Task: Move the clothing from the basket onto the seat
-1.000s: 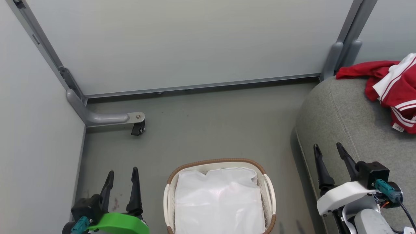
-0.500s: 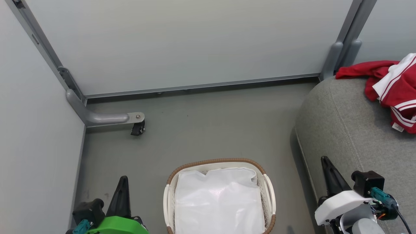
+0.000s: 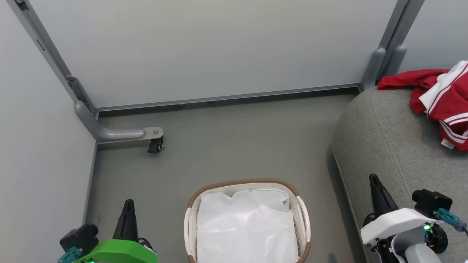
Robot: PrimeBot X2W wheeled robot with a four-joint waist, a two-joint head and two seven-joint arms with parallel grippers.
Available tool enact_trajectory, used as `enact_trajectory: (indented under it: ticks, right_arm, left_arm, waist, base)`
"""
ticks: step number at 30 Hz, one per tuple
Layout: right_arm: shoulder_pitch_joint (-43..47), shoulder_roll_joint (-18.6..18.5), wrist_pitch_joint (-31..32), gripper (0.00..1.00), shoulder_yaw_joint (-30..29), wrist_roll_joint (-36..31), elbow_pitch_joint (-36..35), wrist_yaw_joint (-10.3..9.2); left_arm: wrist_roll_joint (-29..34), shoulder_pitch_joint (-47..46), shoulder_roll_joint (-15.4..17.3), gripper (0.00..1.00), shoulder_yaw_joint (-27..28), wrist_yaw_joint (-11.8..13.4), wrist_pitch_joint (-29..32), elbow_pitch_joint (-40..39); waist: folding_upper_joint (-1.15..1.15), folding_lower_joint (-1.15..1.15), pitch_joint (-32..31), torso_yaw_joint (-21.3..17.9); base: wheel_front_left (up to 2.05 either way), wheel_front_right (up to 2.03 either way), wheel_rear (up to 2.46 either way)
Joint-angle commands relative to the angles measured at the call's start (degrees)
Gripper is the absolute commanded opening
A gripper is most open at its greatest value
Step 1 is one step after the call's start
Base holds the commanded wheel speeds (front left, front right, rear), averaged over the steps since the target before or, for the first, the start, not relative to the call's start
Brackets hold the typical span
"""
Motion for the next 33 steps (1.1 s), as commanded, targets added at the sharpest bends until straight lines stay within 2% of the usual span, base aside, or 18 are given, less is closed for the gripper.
enact_trajectory:
  ticks: [1, 33]
  right_arm:
    - [-0.55, -0.34, 0.58, 0.00, -0.26, 2.66, -1.25, -0.01]
    - [-0.19, -0.58, 7.31, 0.00, -1.76, 28.31, -3.91, -0.03]
  left_arm:
    - [-2.33, -1.34, 0.14, 0.00, 0.70, -0.25, 0.58, -1.06]
    - [-24.78, -3.37, 0.24, 0.00, 5.18, -1.25, 7.39, -2.90]
  waist:
    - [0.00, 0.00, -0.02, 0.01]
    - [0.00, 0.00, -0.47, 0.21]
  base:
    - [0.00, 0.00, 0.00]
    - [0.00, 0.00, 0.00]
